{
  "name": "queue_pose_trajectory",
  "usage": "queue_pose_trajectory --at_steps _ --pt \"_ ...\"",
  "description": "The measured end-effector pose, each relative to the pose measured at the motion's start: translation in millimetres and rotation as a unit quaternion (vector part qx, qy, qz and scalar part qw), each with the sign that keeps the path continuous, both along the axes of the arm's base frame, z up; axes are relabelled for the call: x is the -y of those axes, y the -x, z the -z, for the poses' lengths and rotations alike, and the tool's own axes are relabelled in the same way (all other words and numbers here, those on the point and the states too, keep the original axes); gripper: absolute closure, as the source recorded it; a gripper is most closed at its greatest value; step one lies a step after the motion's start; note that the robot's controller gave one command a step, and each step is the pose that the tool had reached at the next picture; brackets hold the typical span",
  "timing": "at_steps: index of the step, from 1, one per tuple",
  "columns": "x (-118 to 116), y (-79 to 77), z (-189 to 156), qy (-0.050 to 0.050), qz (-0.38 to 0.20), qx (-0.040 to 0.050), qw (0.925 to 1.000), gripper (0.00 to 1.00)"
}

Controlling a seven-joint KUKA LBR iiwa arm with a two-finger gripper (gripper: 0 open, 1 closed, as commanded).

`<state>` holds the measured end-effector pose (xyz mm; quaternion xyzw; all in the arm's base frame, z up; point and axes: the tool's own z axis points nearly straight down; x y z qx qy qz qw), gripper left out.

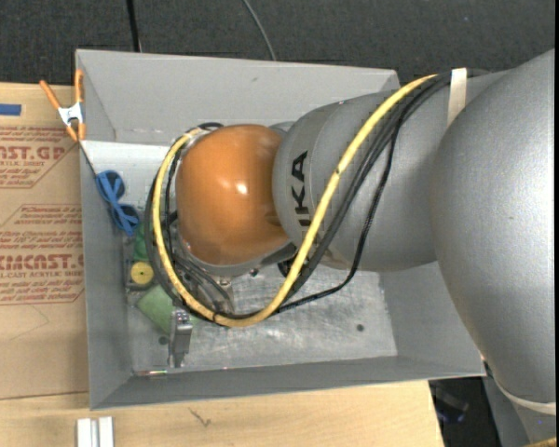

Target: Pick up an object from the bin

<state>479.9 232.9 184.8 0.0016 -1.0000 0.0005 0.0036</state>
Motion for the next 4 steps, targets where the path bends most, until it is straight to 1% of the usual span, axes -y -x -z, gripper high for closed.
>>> queue_pose_trajectory --at_steps 1,2,3,4 --pt "38 -52.4 92 0.001 0.145 0.0024 0.9894 0.00" --pt "37 -52.7 91 0.000 0.144 0.0030 0.9895 1.00" --pt "53 -44.1 99 -0.003 0.035 0.0068 0.9994 1.00" --pt "91 -23.7 -9 -0.001 -0.109 0.0065 0.9940 1.00"
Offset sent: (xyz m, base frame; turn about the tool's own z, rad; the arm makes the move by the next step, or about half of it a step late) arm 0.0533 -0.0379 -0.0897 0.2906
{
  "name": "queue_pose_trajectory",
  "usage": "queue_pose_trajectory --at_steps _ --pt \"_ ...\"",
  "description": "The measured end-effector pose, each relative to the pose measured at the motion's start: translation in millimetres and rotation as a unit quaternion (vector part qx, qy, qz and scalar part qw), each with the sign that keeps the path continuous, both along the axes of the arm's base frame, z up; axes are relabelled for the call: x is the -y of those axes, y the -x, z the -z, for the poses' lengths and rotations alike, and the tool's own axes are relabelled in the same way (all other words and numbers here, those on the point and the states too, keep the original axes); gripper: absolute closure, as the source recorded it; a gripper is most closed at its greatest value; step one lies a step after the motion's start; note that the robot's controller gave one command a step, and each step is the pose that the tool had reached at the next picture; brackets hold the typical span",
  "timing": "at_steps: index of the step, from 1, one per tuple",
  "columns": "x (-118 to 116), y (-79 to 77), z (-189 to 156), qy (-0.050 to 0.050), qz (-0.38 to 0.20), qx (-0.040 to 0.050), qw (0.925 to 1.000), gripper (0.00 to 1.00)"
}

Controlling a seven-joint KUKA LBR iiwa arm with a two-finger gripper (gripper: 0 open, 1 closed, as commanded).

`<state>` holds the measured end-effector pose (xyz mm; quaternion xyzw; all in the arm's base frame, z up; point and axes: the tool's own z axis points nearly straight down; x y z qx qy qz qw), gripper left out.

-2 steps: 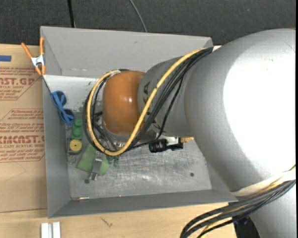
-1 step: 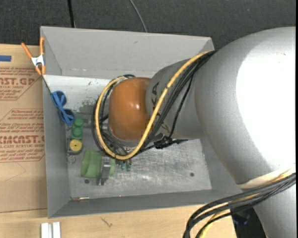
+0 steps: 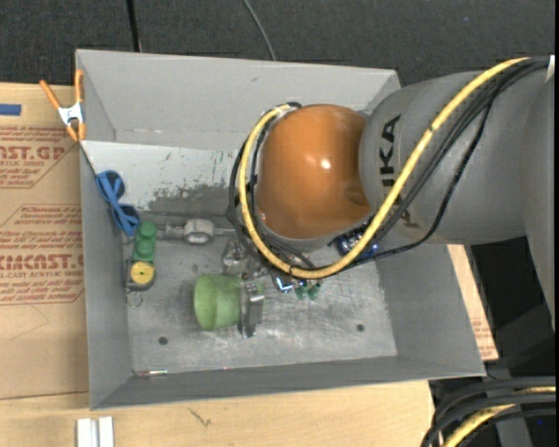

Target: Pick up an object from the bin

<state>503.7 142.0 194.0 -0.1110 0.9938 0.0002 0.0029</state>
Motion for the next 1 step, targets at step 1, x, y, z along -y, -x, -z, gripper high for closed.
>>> queue_pose_trajectory --at_steps 1 --pt "78.4 -18.2 -116.6 0.002 -0.185 0.0014 0.9828 1.00"
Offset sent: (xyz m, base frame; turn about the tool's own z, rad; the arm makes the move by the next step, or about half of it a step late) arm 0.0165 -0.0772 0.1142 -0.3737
